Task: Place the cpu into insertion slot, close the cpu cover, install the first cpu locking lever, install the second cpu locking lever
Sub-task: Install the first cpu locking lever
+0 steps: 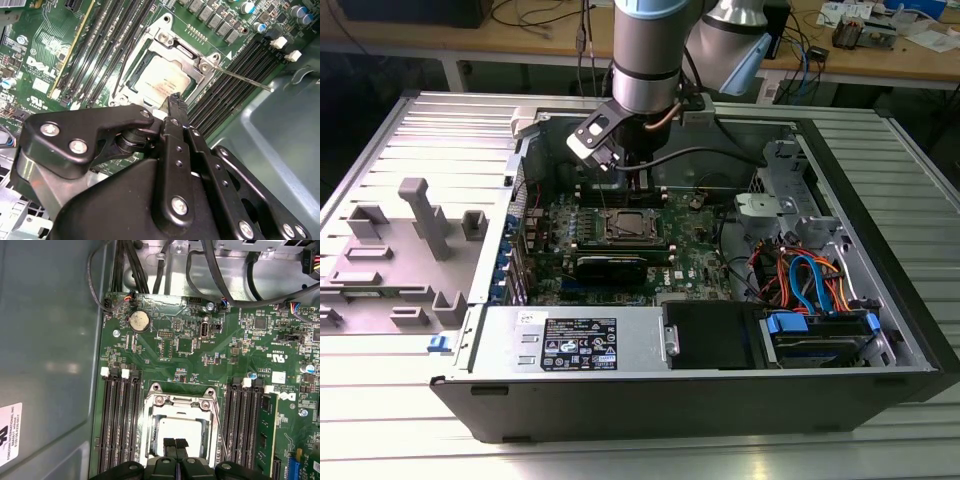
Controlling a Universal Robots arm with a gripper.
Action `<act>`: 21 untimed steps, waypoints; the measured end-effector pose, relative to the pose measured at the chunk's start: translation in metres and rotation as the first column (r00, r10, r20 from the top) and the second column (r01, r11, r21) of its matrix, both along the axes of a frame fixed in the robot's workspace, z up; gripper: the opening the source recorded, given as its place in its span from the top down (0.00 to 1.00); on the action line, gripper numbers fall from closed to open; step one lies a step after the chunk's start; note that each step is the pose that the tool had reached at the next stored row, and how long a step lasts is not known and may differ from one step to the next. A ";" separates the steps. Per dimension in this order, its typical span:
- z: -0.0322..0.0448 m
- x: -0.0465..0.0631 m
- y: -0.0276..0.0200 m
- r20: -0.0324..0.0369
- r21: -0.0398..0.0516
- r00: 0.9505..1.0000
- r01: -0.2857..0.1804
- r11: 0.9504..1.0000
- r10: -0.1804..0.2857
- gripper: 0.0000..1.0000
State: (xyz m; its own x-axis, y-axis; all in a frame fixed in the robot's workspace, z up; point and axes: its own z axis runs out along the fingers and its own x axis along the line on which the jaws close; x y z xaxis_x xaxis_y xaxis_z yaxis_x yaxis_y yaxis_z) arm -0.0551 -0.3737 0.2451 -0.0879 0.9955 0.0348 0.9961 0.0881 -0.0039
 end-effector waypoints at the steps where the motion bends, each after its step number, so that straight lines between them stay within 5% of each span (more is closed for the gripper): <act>1: 0.0005 0.000 0.0000 0.000 0.000 1.000 0.000 1.000 0.000 0.89; 21: 0.0042 0.000 0.0000 0.000 0.000 1.000 0.000 1.000 0.000 0.89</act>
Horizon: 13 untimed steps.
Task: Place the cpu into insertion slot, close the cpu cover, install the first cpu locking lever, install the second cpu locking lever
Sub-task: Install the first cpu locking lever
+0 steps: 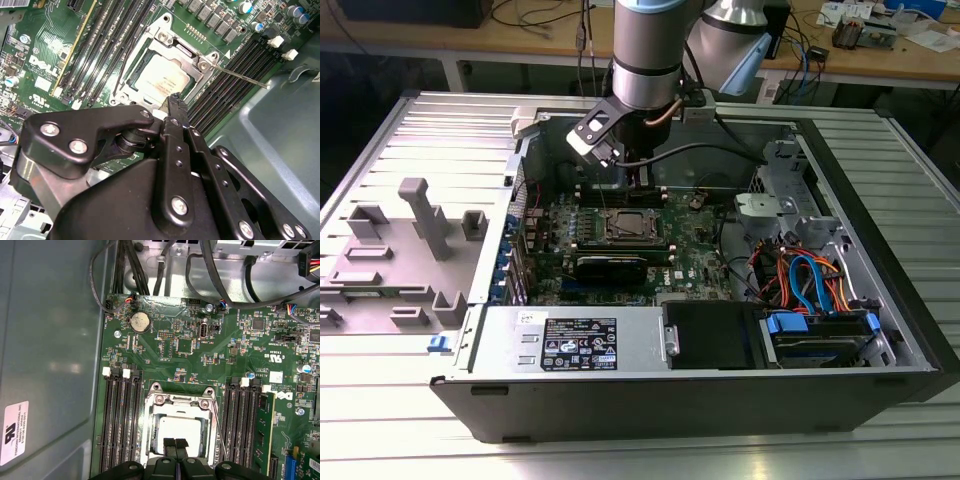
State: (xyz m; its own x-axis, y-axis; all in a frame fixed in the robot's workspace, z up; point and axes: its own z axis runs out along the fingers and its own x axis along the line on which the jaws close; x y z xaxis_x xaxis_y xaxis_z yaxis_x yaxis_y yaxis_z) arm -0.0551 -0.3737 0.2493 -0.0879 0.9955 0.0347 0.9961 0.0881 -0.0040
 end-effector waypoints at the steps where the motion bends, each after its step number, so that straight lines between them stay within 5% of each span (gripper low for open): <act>1: 0.0000 0.000 0.0000 0.000 0.000 1.000 -0.001 1.000 0.001 0.89; 8: 0.0001 0.000 0.0000 0.000 0.000 0.992 -0.123 0.992 0.123 0.89; 13: 0.0022 0.000 0.0000 0.000 -0.002 0.990 -0.142 0.990 0.142 0.89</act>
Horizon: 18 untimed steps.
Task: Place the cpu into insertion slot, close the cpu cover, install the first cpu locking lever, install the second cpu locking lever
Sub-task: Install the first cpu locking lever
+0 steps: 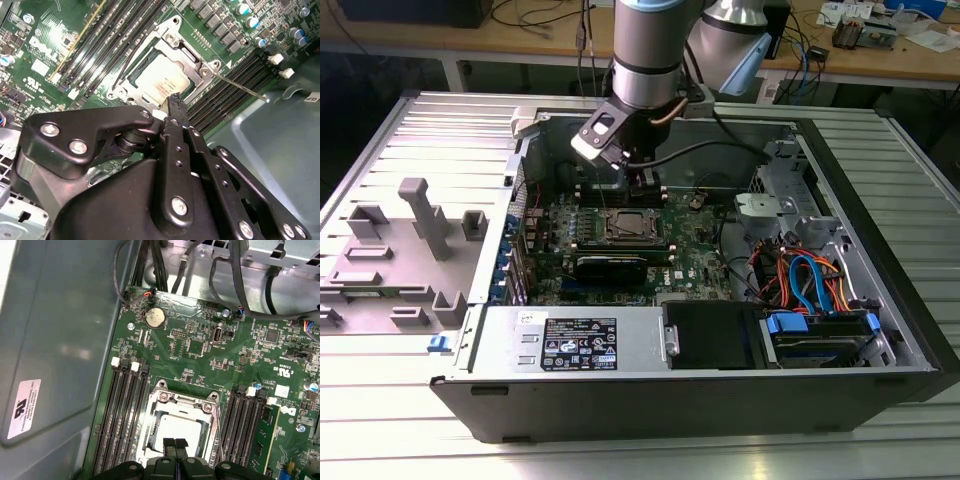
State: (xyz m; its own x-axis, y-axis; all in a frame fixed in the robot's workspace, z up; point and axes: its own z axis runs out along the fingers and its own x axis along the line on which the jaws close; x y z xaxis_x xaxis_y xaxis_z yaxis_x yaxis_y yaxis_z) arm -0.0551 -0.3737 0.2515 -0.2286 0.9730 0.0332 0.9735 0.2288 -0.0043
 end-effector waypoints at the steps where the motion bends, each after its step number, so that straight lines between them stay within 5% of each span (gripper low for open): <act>1: 0.0009 0.000 0.0000 0.000 0.000 1.000 -0.001 1.000 0.001 0.89; 12: 0.0157 0.000 0.0000 0.000 -0.001 0.999 -0.051 0.999 0.051 0.89; 18: 0.0157 0.000 0.0000 0.000 -0.001 0.984 -0.180 0.984 0.180 0.89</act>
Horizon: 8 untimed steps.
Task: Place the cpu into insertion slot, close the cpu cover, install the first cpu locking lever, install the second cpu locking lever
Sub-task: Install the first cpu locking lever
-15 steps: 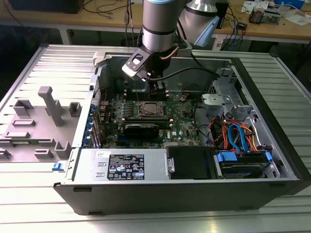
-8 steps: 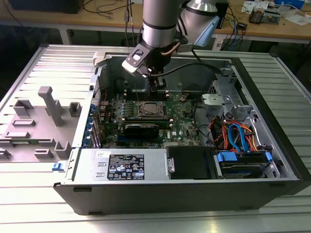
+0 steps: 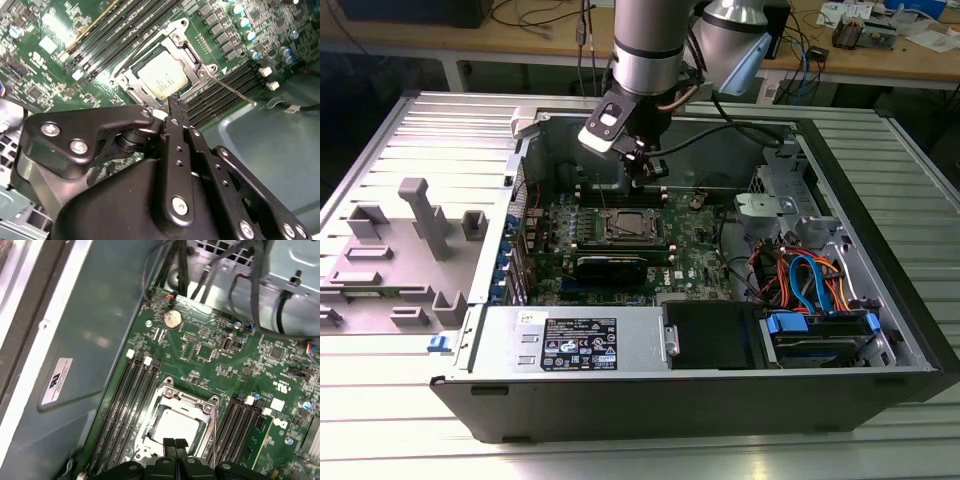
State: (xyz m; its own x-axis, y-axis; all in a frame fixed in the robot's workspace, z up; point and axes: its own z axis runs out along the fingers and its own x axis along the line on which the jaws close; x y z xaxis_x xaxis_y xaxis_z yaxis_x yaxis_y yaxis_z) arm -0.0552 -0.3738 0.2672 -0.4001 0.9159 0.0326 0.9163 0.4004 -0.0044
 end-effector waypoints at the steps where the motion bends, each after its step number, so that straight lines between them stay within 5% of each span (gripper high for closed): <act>1: 0.0000 0.000 0.0000 0.000 0.000 1.000 -0.015 1.000 0.015 0.89; 3: 0.0000 0.000 0.0000 0.000 0.000 0.999 -0.049 0.999 0.049 0.89; 8: 0.0000 0.000 0.0000 0.000 0.000 0.983 -0.184 0.983 0.184 0.89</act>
State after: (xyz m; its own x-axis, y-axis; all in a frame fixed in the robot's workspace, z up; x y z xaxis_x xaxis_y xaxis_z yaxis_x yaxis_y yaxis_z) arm -0.0551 -0.3738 0.2672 -0.5615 0.8268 0.0326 0.8272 0.5619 -0.0044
